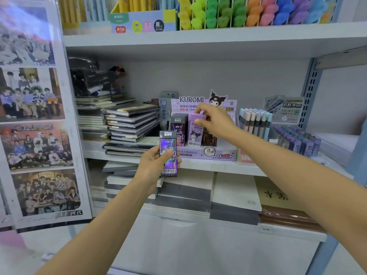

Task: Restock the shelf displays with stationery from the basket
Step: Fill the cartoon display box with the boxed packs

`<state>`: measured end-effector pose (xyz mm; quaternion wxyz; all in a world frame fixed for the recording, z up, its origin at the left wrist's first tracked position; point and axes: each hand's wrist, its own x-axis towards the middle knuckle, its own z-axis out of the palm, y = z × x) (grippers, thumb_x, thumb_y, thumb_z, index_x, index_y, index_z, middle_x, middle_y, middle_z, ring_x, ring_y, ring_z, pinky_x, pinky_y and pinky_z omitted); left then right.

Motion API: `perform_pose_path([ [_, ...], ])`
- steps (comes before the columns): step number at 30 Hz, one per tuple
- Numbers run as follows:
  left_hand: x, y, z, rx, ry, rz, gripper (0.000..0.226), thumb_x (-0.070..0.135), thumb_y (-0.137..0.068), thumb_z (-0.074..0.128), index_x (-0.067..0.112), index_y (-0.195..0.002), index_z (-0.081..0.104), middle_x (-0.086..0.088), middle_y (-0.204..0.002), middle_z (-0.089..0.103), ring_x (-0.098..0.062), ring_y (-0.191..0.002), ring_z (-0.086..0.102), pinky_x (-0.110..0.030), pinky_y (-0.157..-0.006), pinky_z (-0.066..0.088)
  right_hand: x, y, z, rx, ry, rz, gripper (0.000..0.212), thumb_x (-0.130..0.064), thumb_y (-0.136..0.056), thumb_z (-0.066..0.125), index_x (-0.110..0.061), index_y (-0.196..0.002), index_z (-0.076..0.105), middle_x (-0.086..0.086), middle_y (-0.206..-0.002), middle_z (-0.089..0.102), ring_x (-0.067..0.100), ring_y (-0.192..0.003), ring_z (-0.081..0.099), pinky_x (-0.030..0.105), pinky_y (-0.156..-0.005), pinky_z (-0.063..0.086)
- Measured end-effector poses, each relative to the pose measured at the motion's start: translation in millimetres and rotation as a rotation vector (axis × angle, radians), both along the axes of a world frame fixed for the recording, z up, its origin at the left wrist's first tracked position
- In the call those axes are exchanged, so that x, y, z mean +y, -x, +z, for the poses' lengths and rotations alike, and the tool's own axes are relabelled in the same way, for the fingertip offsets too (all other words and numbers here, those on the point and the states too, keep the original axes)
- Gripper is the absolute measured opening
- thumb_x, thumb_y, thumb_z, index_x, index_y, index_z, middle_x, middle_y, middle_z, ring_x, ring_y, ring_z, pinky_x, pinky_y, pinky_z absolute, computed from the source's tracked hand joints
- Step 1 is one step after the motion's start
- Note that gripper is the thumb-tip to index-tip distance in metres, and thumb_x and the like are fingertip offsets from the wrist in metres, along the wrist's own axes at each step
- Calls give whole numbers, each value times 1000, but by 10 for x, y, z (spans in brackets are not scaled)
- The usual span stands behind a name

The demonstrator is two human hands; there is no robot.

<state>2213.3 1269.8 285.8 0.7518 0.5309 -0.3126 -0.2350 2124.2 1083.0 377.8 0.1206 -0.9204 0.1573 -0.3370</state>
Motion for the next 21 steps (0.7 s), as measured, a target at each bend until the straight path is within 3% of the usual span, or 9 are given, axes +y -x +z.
perform_pose_path([
  [5, -15, -7, -18, 17, 7, -7, 15, 7, -95, 56, 5, -109, 63, -16, -96, 73, -24, -78, 72, -30, -68, 60, 46, -92, -70, -85, 33, -17, 29, -18, -90, 65, -23, -115, 50, -1, -81, 60, 12, -68, 52, 28, -62, 39],
  [9, -26, -12, -45, -5, 3, -15, 19, 7, -95, 57, 0, -112, 61, -17, -95, 72, -27, -79, 70, -36, -76, 60, 68, -158, -158, -180, 157, -71, 19, -16, -88, 67, -18, -104, 57, -5, -104, 56, 10, -86, 48, 25, -71, 33],
  [14, -58, -8, -48, -3, 0, -17, 22, 7, -95, 57, -2, -115, 60, -17, -95, 72, -29, -79, 69, -39, -79, 60, 28, -169, -149, -179, 194, -100, 13, -10, -87, 67, -12, -100, 65, -5, -98, 43, 19, -93, 48, 26, -75, 34],
  [18, -85, 33, -35, -28, 8, -28, 22, 5, -95, 56, 0, -116, 60, -16, -95, 72, -29, -80, 69, -39, -79, 60, 9, -110, -82, -96, 178, -117, 18, -12, -91, 63, -12, -107, 69, 4, -106, 50, 24, -103, 49, 34, -88, 42],
  [21, -109, 88, -11, -78, 3, -54, 22, 7, -95, 57, 4, -116, 61, -12, -95, 74, -27, -80, 71, -33, -73, 60, 91, 54, 3, -194, 62, 41, 21, -20, -94, 58, -14, -112, 67, 4, -113, 53, 18, -105, 51, 22, -90, 41],
])
